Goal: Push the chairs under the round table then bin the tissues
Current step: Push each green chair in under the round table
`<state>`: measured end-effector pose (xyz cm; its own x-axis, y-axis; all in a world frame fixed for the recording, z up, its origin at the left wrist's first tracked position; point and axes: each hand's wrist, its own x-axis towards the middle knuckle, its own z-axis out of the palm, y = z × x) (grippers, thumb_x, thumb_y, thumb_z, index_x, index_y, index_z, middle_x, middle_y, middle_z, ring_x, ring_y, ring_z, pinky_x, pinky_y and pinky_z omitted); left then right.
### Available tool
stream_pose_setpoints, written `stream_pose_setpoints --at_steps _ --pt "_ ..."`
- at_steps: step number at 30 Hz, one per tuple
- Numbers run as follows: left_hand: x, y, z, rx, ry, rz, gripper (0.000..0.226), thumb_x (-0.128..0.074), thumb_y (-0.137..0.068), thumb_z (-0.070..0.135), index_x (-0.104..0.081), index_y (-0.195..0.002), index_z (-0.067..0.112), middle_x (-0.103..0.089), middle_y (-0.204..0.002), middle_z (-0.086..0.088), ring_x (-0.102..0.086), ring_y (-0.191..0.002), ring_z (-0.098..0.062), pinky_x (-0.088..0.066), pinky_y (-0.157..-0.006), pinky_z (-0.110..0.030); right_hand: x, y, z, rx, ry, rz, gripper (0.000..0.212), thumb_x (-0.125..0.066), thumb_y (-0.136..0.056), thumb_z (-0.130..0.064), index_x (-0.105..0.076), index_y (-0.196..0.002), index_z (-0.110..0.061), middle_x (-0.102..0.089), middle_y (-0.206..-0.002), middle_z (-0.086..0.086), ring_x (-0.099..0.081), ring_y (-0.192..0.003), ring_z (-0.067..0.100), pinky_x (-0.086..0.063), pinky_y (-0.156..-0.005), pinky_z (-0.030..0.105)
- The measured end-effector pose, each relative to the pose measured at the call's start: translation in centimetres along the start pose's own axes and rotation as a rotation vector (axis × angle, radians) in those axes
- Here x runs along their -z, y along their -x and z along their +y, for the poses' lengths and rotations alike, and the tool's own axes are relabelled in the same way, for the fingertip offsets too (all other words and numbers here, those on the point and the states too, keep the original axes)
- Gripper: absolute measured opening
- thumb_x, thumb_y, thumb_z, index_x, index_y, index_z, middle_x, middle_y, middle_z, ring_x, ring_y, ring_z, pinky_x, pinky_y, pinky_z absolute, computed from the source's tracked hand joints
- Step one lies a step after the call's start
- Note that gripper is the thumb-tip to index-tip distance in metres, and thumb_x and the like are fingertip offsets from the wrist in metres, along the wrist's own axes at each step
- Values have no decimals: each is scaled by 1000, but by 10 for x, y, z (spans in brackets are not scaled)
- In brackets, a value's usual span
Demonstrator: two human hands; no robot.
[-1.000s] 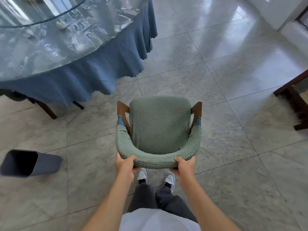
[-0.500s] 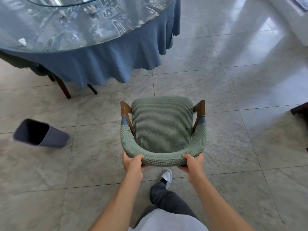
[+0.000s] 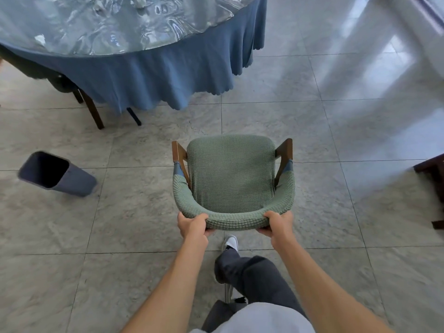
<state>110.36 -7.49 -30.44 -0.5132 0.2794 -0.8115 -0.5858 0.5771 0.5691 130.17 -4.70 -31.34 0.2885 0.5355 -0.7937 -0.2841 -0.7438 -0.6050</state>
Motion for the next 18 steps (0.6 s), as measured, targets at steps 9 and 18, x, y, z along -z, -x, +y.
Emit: stream_pose_setpoints --at_steps 9,18 --pt "-19 14 -13 22 46 5 96 -63 -80 -16 -21 -155 27 -42 -147 -18 -57 -115 -44 -60 -60 -49 19 -16 -16 4 27 -17 37 -58 -85 7 -43 -116 -7 -56 -114 18 -62 -99 36 -61 -60 47" --pt "-70 33 -33 32 89 39 92 -63 -82 -15 -22 -154 24 -42 -145 -18 -56 -116 -43 -59 -69 -59 48 -52 -60 64 93 -59 29 -57 -86 8 -50 -109 -8 -62 -109 17 -66 -95 36 -61 -63 48"
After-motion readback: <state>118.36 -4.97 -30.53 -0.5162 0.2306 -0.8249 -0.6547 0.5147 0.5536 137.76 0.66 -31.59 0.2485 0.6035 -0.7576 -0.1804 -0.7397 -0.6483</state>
